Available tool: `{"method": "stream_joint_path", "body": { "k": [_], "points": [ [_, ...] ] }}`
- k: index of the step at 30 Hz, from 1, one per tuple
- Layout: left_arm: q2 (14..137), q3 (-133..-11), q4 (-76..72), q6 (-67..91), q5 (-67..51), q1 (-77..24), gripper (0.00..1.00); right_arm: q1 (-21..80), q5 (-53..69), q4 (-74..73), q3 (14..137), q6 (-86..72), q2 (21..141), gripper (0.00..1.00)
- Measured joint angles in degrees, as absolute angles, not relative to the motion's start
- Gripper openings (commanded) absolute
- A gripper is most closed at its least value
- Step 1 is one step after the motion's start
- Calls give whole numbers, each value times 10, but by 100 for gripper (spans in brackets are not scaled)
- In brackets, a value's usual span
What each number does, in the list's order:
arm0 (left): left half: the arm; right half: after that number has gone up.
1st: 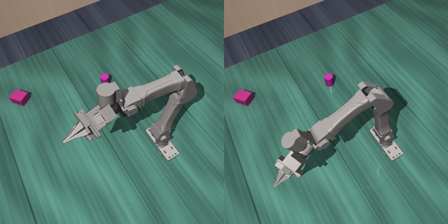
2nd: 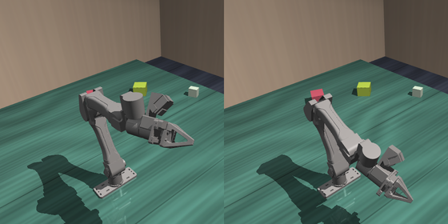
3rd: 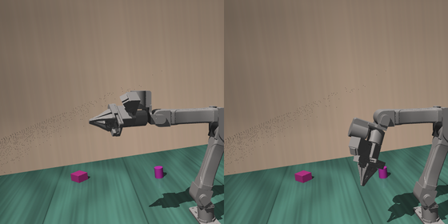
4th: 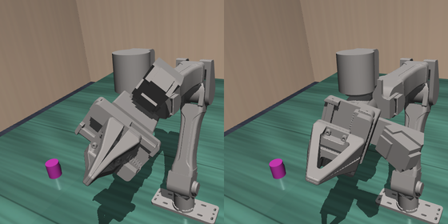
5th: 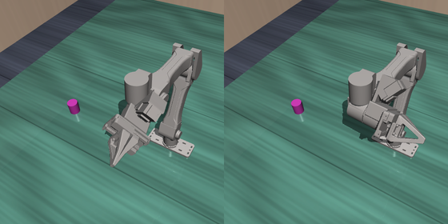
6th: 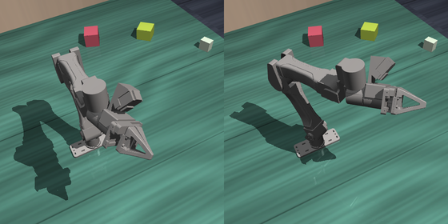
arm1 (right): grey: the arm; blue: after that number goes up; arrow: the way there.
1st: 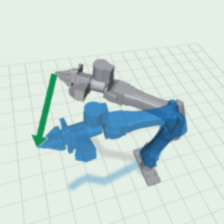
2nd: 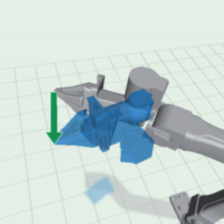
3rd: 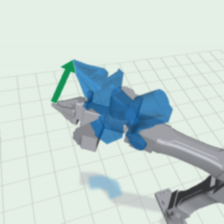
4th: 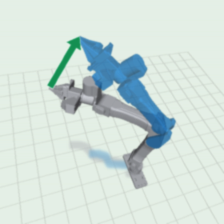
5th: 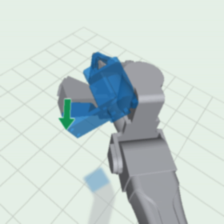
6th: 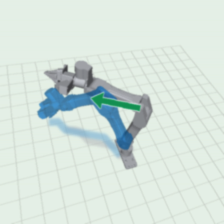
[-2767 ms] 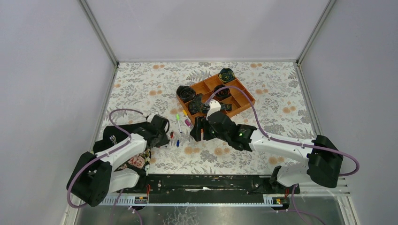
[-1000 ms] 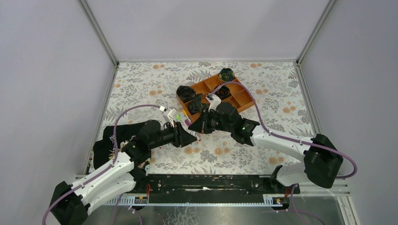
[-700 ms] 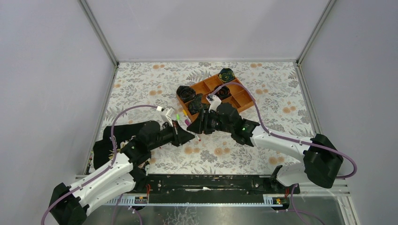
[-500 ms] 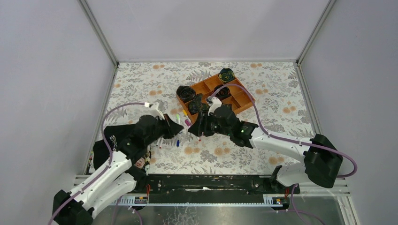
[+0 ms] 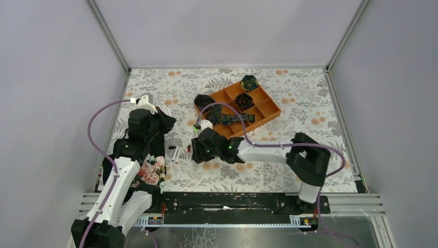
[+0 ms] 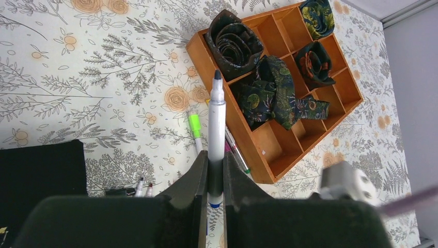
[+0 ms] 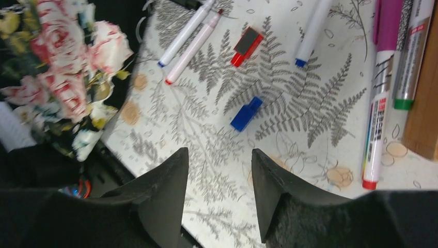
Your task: Insert the pens into the pen caps
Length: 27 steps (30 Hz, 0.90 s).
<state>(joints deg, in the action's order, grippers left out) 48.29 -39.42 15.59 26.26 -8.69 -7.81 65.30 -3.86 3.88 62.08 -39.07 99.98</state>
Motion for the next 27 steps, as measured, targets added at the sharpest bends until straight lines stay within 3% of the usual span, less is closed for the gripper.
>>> {"method": "stream_joint_path", "body": {
  "k": [6, 17, 27],
  "points": [
    [461, -388, 160, 253, -84, -78, 0, 657, -63, -15, 705, -373, 1084, 54],
    [456, -387, 162, 249, -84, -78, 0, 672, -43, -34, 755, -346, 1132, 51],
    [456, -387, 163, 249, -85, -78, 0, 676, -20, -46, 799, -330, 1183, 58]
  ]
}}
